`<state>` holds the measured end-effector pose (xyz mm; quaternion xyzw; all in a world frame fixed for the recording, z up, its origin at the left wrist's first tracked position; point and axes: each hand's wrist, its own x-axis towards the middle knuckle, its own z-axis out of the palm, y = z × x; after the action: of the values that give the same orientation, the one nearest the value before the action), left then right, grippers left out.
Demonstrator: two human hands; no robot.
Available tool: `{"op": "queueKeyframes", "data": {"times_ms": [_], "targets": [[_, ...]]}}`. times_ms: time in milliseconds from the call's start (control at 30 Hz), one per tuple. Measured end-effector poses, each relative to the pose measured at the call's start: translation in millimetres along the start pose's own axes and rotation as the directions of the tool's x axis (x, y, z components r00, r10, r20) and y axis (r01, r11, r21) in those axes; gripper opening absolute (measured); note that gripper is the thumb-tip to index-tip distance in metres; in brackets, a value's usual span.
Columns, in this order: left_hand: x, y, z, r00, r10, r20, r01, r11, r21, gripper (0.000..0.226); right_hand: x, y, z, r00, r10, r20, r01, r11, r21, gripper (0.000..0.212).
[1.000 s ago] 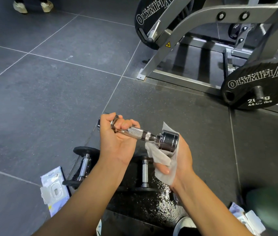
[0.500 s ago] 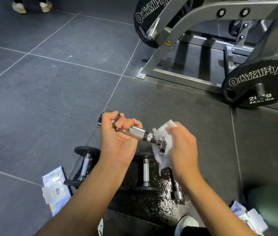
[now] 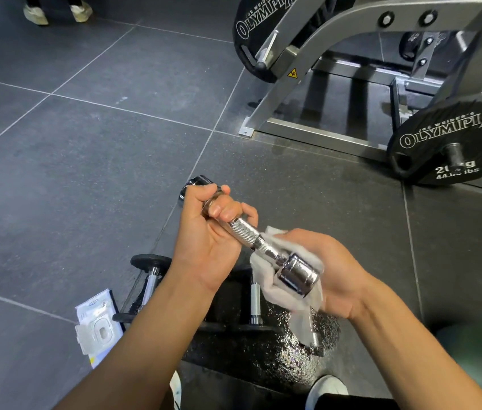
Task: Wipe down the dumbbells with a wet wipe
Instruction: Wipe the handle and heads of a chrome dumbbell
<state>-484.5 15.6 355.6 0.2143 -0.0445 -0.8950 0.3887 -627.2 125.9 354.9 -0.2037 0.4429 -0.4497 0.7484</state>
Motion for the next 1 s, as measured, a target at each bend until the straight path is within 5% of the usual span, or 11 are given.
{"op": "queueKeyframes", "data": {"times_ms": [67, 133, 233, 400, 533, 833, 1000], "targets": [[-0.6, -1.6, 0.1, 0.999, -0.018, -0.027, 0.02, 0.996, 0.087, 0.012, -0.2, 4.8, -5.9, 0.986, -0.092, -0.137, 0.051, 0.959, -0.279, 0.034], [-2.5, -5.4, 1.3, 0.997, -0.041, -0.058, 0.053, 0.974, 0.219, 0.016, 0.5, 10.3, -5.2, 0.978, -0.181, -0.102, 0.085, 0.798, -0.596, 0.04], [-5.8, -11.4, 1.2, 0.991, -0.082, -0.105, 0.119, 0.894, 0.432, 0.024, 7.2, 21.6, 3.8, 0.975, -0.211, -0.069, 0.087, 0.651, -0.754, 0.034], [-16.1, -13.3, 10.2, 0.997, -0.019, -0.079, 0.072, 0.636, 0.768, 0.025, 14.8, 31.7, 12.6, 0.94, -0.339, -0.031, 0.214, 0.661, -0.719, 0.025], [-21.0, -8.9, 13.6, 0.995, -0.063, -0.079, 0.099, 0.473, 0.876, 0.067, 20.0, 39.5, 20.1, 0.917, -0.373, -0.139, 0.245, 0.804, -0.541, 0.017], [-22.3, -15.4, -4.1, 0.983, -0.143, -0.117, 0.164, 0.384, 0.908, 0.068, 28.6, 25.8, 22.2, 0.832, -0.443, -0.333, 0.392, 0.895, -0.213, 0.022], [-28.1, -35.7, -24.8, 0.915, -0.31, -0.258, 0.335, 0.227, 0.914, 0.082, 24.1, 13.5, 10.1, 0.802, -0.431, -0.414, 0.424, 0.898, -0.115, 0.017]]}}
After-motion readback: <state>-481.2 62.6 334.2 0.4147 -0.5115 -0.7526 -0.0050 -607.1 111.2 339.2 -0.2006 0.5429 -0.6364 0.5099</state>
